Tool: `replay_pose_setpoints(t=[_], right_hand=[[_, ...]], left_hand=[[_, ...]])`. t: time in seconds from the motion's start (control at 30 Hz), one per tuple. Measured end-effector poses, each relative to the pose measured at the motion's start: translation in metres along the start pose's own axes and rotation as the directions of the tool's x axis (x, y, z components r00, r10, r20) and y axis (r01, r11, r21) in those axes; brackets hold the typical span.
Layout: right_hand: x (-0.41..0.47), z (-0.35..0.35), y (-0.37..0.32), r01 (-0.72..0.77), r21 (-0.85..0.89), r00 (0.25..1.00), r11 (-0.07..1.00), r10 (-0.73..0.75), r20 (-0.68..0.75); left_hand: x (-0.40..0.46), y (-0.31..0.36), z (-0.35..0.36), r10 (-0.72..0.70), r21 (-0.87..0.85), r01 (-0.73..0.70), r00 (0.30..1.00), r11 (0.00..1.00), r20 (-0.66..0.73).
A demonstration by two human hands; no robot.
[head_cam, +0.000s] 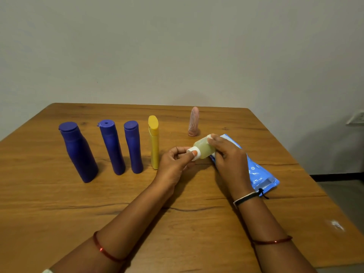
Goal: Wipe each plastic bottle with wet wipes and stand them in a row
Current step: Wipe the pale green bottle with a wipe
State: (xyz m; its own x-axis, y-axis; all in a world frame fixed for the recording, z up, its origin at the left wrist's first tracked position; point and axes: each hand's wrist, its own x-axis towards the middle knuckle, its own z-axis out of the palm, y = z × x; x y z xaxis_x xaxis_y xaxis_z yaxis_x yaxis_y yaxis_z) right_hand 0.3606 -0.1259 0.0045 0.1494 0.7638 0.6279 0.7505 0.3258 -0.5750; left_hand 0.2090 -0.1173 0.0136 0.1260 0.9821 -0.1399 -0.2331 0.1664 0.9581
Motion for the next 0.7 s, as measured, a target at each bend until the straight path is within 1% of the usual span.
replay_pose_setpoints(t=[0.07, 0.13, 0.17, 0.27, 0.4, 0.5, 0.57, 0.7], right_hand=[[-0.005, 0.003, -0.011, 0.075, 0.08, 0.993, 0.994, -0.082, 0.086], [-0.008, 0.004, -0.014, 0.151, 0.105, 0.976, 0.983, -0.165, 0.141], [-0.007, 0.005, -0.013, 0.159, 0.097, 0.974, 0.982, -0.172, 0.147], [-0.002, 0.003, -0.004, 0.074, 0.029, 0.992, 0.997, -0.076, 0.102], [0.006, -0.003, 0.012, -0.053, -0.082, 0.998, 0.995, 0.052, -0.017], [0.007, -0.006, 0.015, -0.094, -0.125, 0.994, 0.988, 0.087, -0.058], [0.004, -0.003, 0.008, -0.056, -0.103, 0.998, 0.993, 0.054, -0.019], [-0.007, 0.005, -0.018, 0.105, 0.022, 0.986, 0.994, -0.107, 0.13]], left_hand=[[0.0, 0.0, -0.001, 0.01, 0.006, -0.01, 1.0, 1.0, 0.003], [-0.001, 0.001, -0.003, 0.028, 0.029, -0.028, 1.0, 0.999, 0.012], [-0.001, 0.001, -0.003, 0.04, 0.039, -0.041, 0.999, 0.998, 0.013], [-0.001, -0.002, -0.002, 0.089, 0.092, -0.088, 0.996, 0.992, -0.001], [0.0, -0.004, 0.001, 0.115, 0.145, -0.114, 0.993, 0.983, 0.004], [0.001, -0.004, 0.0, 0.143, 0.182, -0.144, 0.99, 0.973, 0.017], [0.002, -0.005, -0.001, 0.163, 0.195, -0.162, 0.987, 0.967, 0.012], [0.004, -0.007, -0.005, 0.168, 0.226, -0.163, 0.986, 0.96, 0.0]])
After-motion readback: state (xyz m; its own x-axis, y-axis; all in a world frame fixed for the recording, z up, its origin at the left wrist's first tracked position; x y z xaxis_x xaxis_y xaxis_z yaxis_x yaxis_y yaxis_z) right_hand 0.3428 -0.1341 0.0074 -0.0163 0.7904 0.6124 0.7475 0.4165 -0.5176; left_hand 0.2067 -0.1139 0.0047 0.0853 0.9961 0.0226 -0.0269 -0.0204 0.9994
